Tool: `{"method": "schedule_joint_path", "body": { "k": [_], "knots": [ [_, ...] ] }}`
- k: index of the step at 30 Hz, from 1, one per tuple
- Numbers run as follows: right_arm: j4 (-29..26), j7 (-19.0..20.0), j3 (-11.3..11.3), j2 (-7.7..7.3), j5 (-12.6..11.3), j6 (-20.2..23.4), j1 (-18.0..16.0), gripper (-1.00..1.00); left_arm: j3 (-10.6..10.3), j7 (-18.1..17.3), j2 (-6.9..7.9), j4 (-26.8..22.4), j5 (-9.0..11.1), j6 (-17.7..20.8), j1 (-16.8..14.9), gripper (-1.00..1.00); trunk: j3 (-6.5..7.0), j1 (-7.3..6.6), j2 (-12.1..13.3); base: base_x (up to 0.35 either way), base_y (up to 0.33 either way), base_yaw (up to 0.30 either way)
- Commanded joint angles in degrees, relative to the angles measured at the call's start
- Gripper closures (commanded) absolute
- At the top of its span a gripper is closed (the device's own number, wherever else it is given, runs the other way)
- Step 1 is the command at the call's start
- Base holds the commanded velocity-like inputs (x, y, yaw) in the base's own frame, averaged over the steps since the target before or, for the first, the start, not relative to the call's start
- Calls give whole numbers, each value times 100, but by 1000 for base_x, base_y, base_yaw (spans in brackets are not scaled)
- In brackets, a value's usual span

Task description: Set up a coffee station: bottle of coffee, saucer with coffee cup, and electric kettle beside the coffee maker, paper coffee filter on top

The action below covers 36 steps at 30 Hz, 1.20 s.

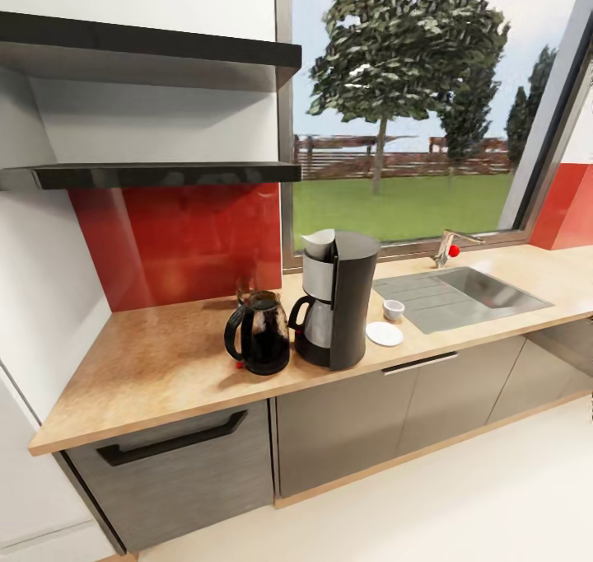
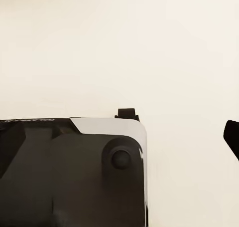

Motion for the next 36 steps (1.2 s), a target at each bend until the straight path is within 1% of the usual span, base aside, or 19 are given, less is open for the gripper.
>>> {"method": "schedule_joint_path", "body": {
  "k": [1,3,8,11,23,28,36],
  "knots": [
    [8,26,46,2,-61,-22,-6,-100,39,17,-5,28,-60,-18,-7,-100,-13,3,-13,0,0,-44],
    [12,31,46,5,-62,-22,-6,-100,44,20,-19,81,-58,-2,-7,-100,-13,3,-13,0,0,-25],
    [9,29,42,9,-66,-22,-6,-100,76,26,-112,122,-36,3,-7,-100,-9,3,-13,0,0,-42],
    [8,35,39,4,-70,-22,-6,-100,87,31,-121,128,-34,1,-7,-100,3,3,-13,0,0,-193],
    [7,54,29,-34,-80,-16,-6,-100,78,63,-133,148,-39,14,-7,-100,26,3,-13,15,-14,-277],
    [7,55,29,-35,-80,-18,-6,-100,83,84,-191,150,-43,14,-7,-100,26,3,-13,155,-187,-296],
    [7,51,24,-43,-80,-15,-6,-100,96,118,-204,147,-51,17,-7,-100,26,3,-13,228,-200,-297]
  ]
}}
